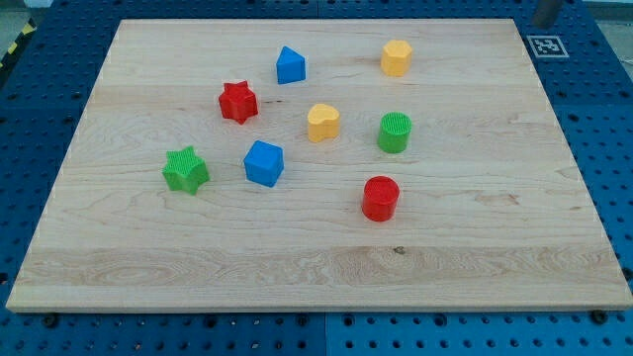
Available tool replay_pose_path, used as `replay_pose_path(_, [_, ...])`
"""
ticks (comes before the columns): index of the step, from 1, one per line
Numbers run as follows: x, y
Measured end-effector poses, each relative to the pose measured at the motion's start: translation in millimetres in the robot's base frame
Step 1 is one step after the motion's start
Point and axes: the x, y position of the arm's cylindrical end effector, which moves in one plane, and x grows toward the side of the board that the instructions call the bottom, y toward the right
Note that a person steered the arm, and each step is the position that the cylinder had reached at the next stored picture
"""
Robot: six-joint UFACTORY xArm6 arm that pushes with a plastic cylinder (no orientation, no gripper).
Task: Move the blue cube to the bottom left of the red circle
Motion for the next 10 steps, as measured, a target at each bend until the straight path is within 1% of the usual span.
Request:
replay_pose_path(2, [6.8, -2.0])
replay_pose_path(3, [56.1, -14.5])
replay_pose_path(5, [107.8, -75.6])
replay_pose_path(7, [150.2, -183.6])
replay_pose_path(9, [150.9, -309.7])
replay_pose_path(10, [153.5, -357.0])
